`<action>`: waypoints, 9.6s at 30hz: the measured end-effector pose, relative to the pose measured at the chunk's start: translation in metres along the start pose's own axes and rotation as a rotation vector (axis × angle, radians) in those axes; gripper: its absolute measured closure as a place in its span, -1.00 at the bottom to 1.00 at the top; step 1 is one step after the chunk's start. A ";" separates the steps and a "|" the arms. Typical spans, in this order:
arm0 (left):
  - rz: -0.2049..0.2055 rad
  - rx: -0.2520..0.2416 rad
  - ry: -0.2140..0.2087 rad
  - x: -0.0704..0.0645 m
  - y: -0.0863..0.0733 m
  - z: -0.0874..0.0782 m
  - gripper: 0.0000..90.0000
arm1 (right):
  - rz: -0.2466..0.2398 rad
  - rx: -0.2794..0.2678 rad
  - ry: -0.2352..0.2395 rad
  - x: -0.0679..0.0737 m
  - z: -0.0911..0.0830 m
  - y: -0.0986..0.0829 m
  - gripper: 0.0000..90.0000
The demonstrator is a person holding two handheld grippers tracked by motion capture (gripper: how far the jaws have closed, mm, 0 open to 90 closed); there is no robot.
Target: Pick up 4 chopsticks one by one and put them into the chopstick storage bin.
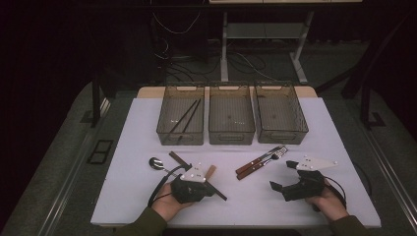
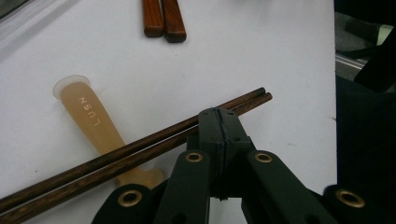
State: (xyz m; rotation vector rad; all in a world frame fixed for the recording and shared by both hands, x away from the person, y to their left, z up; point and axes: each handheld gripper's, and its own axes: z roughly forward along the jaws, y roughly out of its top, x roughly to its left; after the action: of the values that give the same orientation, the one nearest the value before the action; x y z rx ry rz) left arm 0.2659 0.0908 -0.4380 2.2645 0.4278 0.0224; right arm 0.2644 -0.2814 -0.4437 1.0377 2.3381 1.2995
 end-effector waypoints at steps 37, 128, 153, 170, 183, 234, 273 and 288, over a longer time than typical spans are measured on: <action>0.023 -0.008 0.061 0.013 0.012 0.008 0.98 | -0.001 0.003 -0.002 0.000 0.001 0.000 -0.98; -0.007 -0.046 0.158 0.057 0.039 0.031 0.98 | -0.002 0.002 0.006 0.000 0.001 0.000 -0.98; -0.201 0.040 0.460 0.122 -0.012 -0.059 0.98 | -0.002 0.004 0.007 0.000 0.001 0.000 -0.98; -0.201 0.070 0.478 0.134 -0.021 -0.049 0.98 | -0.002 0.004 0.010 0.000 0.001 0.000 -0.98; -0.143 0.068 0.470 0.131 -0.015 -0.035 0.98 | -0.006 0.003 0.011 0.000 0.001 0.000 -0.98; -0.209 0.158 0.403 0.115 -0.032 -0.061 0.98 | -0.002 0.007 0.011 -0.001 0.001 0.000 -0.98; 0.067 0.112 0.015 0.064 0.075 0.075 0.58 | -0.003 0.001 0.020 0.000 0.001 0.000 -0.98; 0.093 0.114 0.034 0.070 0.077 0.079 0.74 | -0.004 0.003 0.020 0.000 0.001 0.000 -0.98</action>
State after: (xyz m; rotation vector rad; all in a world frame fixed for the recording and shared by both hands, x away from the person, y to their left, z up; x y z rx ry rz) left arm 0.3670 0.0081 -0.4432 2.3978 0.3487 0.0858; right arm 0.2650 -0.2809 -0.4444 1.0248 2.3560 1.3110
